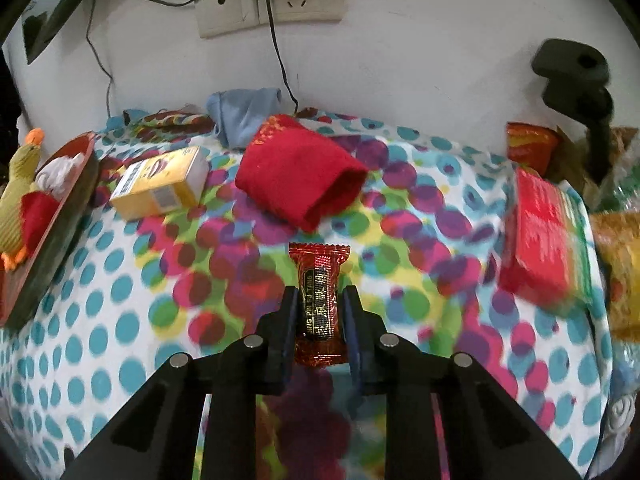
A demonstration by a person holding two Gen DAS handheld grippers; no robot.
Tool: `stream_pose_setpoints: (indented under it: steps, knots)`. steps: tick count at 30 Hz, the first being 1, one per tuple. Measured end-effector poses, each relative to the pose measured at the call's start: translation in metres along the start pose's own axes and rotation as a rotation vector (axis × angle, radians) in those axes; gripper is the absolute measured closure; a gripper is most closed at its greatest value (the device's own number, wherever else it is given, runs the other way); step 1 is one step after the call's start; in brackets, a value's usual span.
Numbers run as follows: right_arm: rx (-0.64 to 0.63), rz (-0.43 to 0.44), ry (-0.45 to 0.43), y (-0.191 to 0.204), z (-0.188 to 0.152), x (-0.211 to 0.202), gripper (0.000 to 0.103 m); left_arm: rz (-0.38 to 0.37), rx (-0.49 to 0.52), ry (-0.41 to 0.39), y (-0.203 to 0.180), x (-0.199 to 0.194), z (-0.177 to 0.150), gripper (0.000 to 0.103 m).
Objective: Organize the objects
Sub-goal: 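Grasp the red-wrapped candy bar with the right gripper, then grasp the yellow medicine box with the left gripper and lift it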
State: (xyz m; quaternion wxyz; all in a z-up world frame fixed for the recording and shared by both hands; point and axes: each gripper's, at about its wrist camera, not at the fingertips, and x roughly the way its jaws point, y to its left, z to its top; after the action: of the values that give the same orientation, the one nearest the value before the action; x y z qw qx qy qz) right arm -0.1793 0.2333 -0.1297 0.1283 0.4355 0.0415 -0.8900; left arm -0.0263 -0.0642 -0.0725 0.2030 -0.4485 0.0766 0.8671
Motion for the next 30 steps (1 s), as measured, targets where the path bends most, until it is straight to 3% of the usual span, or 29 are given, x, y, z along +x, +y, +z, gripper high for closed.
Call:
stream_pose_setpoints:
  steps: [4,9,14,17,21,26,30]
  knots:
    - [0.015,0.017,-0.008,-0.003,-0.011,-0.008,0.081,-0.026,0.071,0.014,-0.009,0.022,0.057,0.042]
    - [0.007,0.007,-0.008,-0.003,-0.012,-0.008,0.081,-0.059,0.12,0.102,-0.009,0.07,0.116,0.041]
    - [0.03,0.035,-0.011,-0.005,-0.013,-0.009,0.081,-0.012,0.267,0.216,-0.009,0.123,0.161,0.041]
    - [0.032,0.038,-0.011,-0.004,-0.013,-0.009,0.081,0.021,0.34,0.237,-0.009,0.141,0.186,0.041]
    - [0.028,0.037,-0.01,-0.004,-0.013,-0.008,0.08,0.031,0.389,0.272,-0.006,0.159,0.209,0.041]
    - [0.057,0.071,-0.013,-0.009,-0.013,-0.008,0.08,0.019,0.477,0.35,-0.01,0.184,0.214,0.041]
    - [0.056,0.07,-0.013,-0.006,-0.013,-0.007,0.08,0.03,0.466,0.364,-0.003,0.199,0.22,0.041]
